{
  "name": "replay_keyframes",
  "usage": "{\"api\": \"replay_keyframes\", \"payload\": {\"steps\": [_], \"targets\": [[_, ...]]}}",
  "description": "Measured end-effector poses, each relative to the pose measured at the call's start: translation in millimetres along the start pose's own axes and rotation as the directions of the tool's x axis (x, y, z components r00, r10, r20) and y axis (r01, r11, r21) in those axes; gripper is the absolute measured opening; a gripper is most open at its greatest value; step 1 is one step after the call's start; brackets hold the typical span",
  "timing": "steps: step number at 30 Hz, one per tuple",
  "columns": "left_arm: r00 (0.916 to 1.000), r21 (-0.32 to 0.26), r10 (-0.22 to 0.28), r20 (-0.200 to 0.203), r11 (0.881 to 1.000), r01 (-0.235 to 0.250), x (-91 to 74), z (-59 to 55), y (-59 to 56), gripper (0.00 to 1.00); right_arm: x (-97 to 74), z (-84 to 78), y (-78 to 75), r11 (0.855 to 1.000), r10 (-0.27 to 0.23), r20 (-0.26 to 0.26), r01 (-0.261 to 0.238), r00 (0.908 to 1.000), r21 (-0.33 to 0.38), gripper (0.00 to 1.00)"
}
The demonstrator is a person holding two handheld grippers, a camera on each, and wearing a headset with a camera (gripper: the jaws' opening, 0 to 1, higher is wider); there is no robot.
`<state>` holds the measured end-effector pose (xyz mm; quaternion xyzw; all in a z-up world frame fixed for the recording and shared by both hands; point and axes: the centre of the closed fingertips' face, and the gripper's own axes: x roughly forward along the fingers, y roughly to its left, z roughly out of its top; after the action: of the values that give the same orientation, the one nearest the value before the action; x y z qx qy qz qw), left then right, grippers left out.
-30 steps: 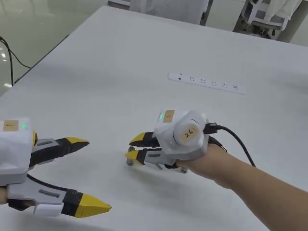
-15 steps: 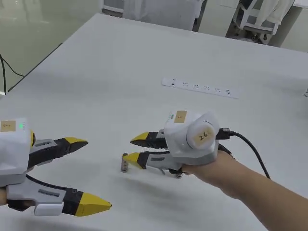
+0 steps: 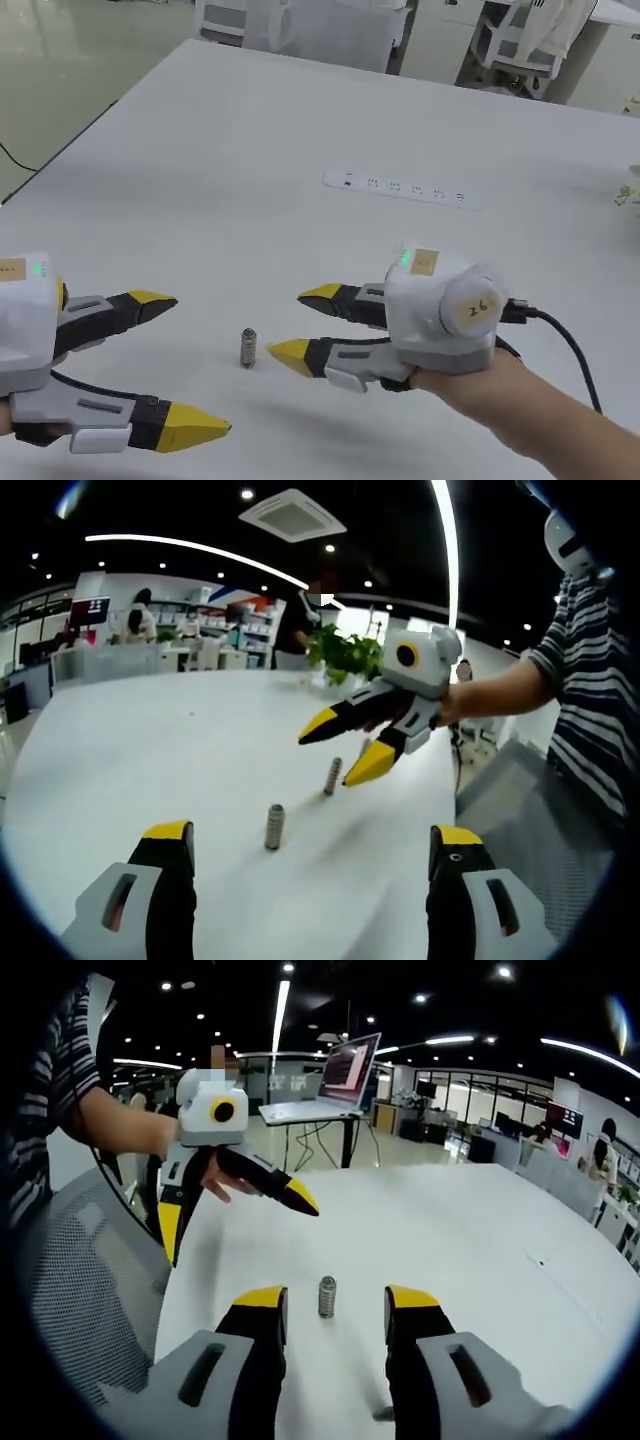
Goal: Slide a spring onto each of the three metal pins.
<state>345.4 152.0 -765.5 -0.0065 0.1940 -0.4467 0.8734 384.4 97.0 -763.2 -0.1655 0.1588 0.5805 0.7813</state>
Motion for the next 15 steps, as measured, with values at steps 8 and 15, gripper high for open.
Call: {"api": "replay_keyframes", "payload": {"steps": [8,15], "targets": [[0.9999,0.0,0.013,0.008,1.0,-0.013,2.9,1.3,2.3,0.94,-35.9,-13.6,-17.3,0.994,-0.095,0.023,0.094,0.9952,0.052,0.58],[0.9999,-0.009,-0.003,0.012,1.0,0.003,6.6,3.1,-2.9,0.94,-66.5,-30.5,-19.1,0.986,-0.138,0.018,0.136,0.9902,0.095,0.69]]}}
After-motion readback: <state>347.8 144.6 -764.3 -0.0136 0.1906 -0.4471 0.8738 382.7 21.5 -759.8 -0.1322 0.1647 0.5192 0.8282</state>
